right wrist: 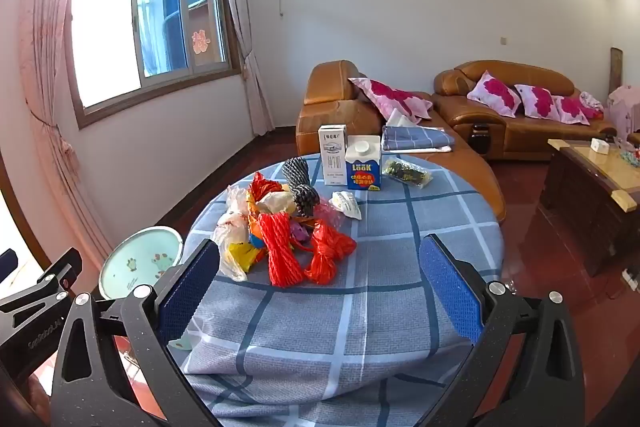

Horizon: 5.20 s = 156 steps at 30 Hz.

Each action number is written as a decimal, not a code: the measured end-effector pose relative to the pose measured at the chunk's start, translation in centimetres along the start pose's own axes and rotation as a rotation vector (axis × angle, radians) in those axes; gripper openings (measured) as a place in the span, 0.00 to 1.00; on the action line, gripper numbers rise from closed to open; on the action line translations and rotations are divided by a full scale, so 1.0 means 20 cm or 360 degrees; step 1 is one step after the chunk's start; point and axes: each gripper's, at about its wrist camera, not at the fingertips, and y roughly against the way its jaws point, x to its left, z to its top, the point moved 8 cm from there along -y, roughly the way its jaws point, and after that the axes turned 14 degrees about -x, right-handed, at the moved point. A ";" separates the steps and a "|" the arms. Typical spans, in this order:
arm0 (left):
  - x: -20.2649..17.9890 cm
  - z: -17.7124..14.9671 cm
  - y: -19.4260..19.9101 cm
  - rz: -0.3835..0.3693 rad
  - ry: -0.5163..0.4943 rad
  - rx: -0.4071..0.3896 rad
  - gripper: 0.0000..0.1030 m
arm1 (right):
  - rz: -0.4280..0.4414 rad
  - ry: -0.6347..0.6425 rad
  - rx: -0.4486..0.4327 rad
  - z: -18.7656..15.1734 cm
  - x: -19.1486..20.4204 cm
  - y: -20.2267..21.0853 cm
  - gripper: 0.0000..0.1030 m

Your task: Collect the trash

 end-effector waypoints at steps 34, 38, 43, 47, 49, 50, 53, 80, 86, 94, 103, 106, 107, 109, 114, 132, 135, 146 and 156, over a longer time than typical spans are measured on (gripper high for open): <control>0.01 -0.03 -0.01 -0.0060 0.0073 0.0067 0.94 | 0.0005 0.0001 -0.0015 0.02 -0.01 0.02 0.96; 0.01 -0.03 -0.01 -0.0060 0.0078 0.0071 0.94 | 0.0003 0.0000 -0.0014 0.02 -0.01 0.02 0.96; 0.01 -0.03 -0.01 -0.0065 0.0071 0.0061 0.94 | 0.0001 0.0006 -0.0014 0.02 -0.01 0.02 0.96; 0.01 -0.03 -0.01 -0.0062 0.0070 0.0061 0.94 | 0.0002 0.0000 -0.0015 0.02 -0.01 0.02 0.96; 0.01 -0.03 -0.01 -0.0059 0.0069 0.0062 0.94 | 0.0002 0.0003 -0.0016 0.02 -0.01 0.02 0.96; 0.01 -0.03 -0.01 -0.0060 0.0069 0.0060 0.94 | 0.0002 0.0003 -0.0017 0.02 -0.01 0.02 0.96; 0.01 -0.03 -0.01 -0.0060 0.0068 0.0063 0.94 | 0.0005 0.0001 -0.0014 0.02 -0.01 0.02 0.96; 0.02 -0.04 -0.03 -0.0050 0.0069 0.0081 0.94 | 0.0008 -0.0011 -0.0009 0.02 0.00 0.02 0.96; 0.03 -0.07 -0.07 -0.0036 0.0062 0.0085 0.94 | 0.0003 -0.0006 -0.0007 0.01 -0.01 -0.01 0.95; 0.04 -0.18 -0.21 -0.0029 0.0048 0.0173 0.94 | -0.0060 0.0045 0.0026 -0.08 -0.09 -0.17 0.95; 0.06 -0.42 -0.49 -0.0130 0.0105 0.0346 0.85 | -0.0007 -0.0016 0.0242 -0.23 -0.18 -0.47 0.59; 0.08 -0.44 -0.56 -0.0141 0.0141 0.0361 0.80 | 0.0111 -0.0011 0.0306 -0.27 -0.10 -0.57 0.54; 0.07 -0.44 -0.58 -0.0155 0.0146 0.0359 0.80 | 0.0144 -0.0001 0.0319 -0.28 -0.07 -0.59 0.52; 0.06 -0.42 -0.61 -0.0179 0.0133 0.0339 0.75 | 0.0256 0.0018 0.0362 -0.31 0.03 -0.65 0.52; -0.03 -0.36 -0.69 -0.0242 0.0050 0.0292 0.76 | 0.0385 0.0105 0.0523 -0.45 0.20 -0.82 0.52; -0.55 -0.31 -1.15 -0.0568 0.0031 0.0462 0.81 | 0.0466 0.0045 0.0468 -0.25 0.07 -0.89 0.22; -0.68 -0.38 -1.24 -0.0617 -0.0022 0.0558 0.70 | 0.0408 0.0037 0.0454 -0.22 0.01 -0.90 0.22; -0.70 -0.30 -1.23 -0.0757 0.0079 0.0503 0.24 | 0.0377 0.0005 0.0436 -0.17 0.00 -0.93 0.22; -0.22 -0.15 -1.11 -0.0530 0.0147 0.0329 0.25 | 0.0463 0.0047 0.0442 -0.15 0.20 -0.93 0.23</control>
